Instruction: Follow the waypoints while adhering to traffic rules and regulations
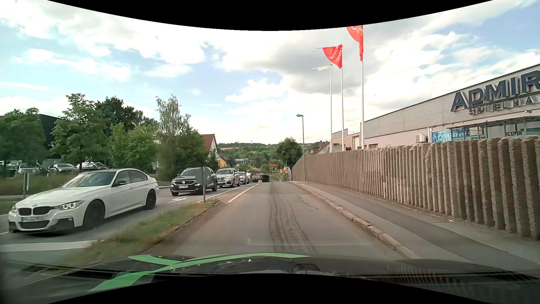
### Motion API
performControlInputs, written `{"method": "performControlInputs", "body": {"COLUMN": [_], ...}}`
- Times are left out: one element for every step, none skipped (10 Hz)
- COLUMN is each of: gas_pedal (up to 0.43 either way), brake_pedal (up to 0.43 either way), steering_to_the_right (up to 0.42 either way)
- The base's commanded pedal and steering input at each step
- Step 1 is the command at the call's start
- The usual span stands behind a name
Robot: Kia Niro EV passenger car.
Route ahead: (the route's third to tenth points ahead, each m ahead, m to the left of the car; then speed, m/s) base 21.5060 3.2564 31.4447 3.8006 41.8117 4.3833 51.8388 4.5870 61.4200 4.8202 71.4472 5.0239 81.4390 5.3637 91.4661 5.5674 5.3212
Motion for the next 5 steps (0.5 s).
{"method": "performControlInputs", "body": {"gas_pedal": [0.177, 0.177, 0.177, 0.177, 0.189], "brake_pedal": [0.0, 0.0, 0.0, 0.0, 0.0], "steering_to_the_right": [-0.026, -0.026, -0.028, -0.03, -0.03]}}
